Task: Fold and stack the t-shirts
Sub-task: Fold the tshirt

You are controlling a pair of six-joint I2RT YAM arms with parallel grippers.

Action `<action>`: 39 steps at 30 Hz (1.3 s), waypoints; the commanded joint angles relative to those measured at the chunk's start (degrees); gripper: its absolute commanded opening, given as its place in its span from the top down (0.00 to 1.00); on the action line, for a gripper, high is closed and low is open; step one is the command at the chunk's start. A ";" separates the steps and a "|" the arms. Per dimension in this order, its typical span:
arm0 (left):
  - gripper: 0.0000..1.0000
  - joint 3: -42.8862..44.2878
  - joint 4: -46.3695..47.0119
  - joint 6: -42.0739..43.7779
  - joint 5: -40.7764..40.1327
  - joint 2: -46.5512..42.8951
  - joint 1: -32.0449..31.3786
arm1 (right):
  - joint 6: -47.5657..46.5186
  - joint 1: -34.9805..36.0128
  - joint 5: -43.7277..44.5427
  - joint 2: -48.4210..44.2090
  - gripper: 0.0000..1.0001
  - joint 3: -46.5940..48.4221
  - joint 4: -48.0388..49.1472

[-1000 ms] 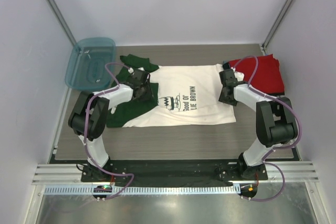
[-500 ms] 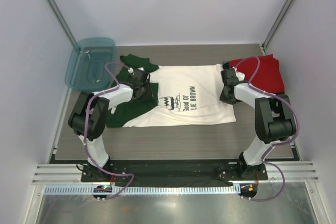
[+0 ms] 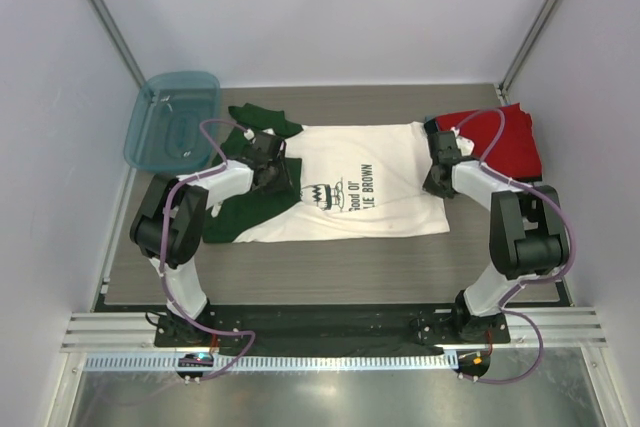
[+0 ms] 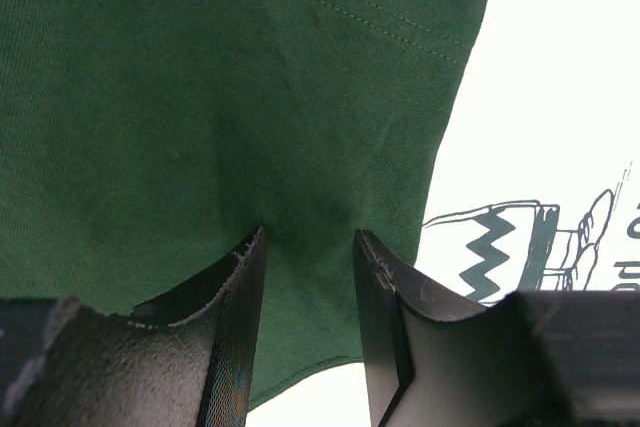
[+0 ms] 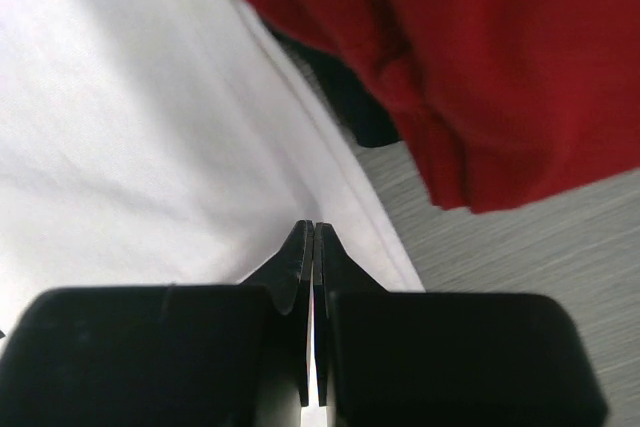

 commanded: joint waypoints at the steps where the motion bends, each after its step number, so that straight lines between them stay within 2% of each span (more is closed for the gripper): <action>1: 0.58 -0.18 -3.22 0.12 -0.69 -0.55 0.23 | 1.07 -2.53 2.41 -4.86 0.99 -1.10 0.62; 9: 0.58 0.08 -3.49 0.38 -1.66 -0.21 0.23 | 2.13 -6.50 1.18 -8.82 0.99 -1.72 1.15; 18: 0.58 0.43 -3.92 0.65 -2.28 0.23 0.23 | 1.95 -6.93 -2.33 -5.31 0.99 -0.57 1.68; 20: 0.58 0.70 -4.19 0.91 -2.71 0.15 0.23 | 2.04 -6.93 -3.38 -4.78 0.92 -0.75 2.29; 21: 0.58 0.70 -4.36 1.00 -2.89 -0.03 0.23 | 2.04 -6.94 -3.48 -4.60 0.72 -0.66 2.29; 22: 0.58 0.61 -4.54 1.09 -3.24 -0.46 0.23 | 2.30 -6.94 -2.96 -5.12 0.60 -0.84 2.29; 24: 0.58 0.35 -4.45 1.35 -3.77 -1.34 0.23 | 2.47 -6.94 -2.34 -6.44 0.54 -1.28 2.29; 29: 0.51 -3.16 -4.37 2.31 -9.12 -8.98 -0.82 | 4.06 -6.85 -1.63 -14.60 0.49 -7.24 3.08; 31: 0.48 -5.44 -3.93 2.32 -11.59 -13.46 -1.35 | 3.80 -6.94 -2.59 -19.44 0.49 -10.84 3.35; 34: 0.48 -7.21 -5.76 0.39 -12.29 -17.51 -1.44 | 4.75 -6.76 -5.48 -23.49 0.56 -14.79 2.21; 37: 0.52 -9.22 -11.38 -6.71 -15.79 -20.41 -1.35 | 7.13 -6.76 -6.38 -25.86 0.69 -18.84 0.89; 38: 0.53 -10.02 -13.75 -8.56 -16.60 -21.20 -1.35 | 9.40 -6.76 -5.86 -26.48 0.77 -19.90 0.62; 39: 0.54 -11.16 -14.12 -11.19 -17.04 -22.08 -1.35 | 9.68 -6.76 -6.20 -27.01 0.79 -20.87 0.71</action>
